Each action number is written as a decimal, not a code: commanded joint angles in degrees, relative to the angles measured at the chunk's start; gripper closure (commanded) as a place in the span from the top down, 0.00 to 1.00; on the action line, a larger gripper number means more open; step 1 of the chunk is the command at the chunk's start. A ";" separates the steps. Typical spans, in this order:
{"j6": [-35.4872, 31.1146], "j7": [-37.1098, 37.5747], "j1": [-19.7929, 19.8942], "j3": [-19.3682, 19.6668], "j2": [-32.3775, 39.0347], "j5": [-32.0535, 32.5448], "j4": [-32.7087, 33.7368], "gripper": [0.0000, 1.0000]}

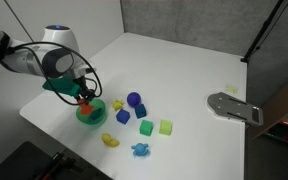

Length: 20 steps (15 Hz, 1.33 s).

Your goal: Put the orange toy in the green bowl

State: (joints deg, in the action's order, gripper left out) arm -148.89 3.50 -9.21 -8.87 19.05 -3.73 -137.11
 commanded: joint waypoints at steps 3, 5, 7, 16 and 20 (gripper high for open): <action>-1.79 1.85 -1.04 1.69 0.99 2.60 1.77 0.77; 0.03 2.46 -1.06 2.18 0.16 3.47 2.63 0.93; 1.50 2.65 -0.73 2.58 -0.99 3.77 3.54 1.00; 20.23 12.17 0.77 8.23 -7.02 9.14 11.47 1.00; 31.60 15.25 2.50 9.75 -9.01 11.35 17.01 1.00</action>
State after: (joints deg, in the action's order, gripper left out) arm -124.69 16.01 -7.86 0.34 11.67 5.69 -123.77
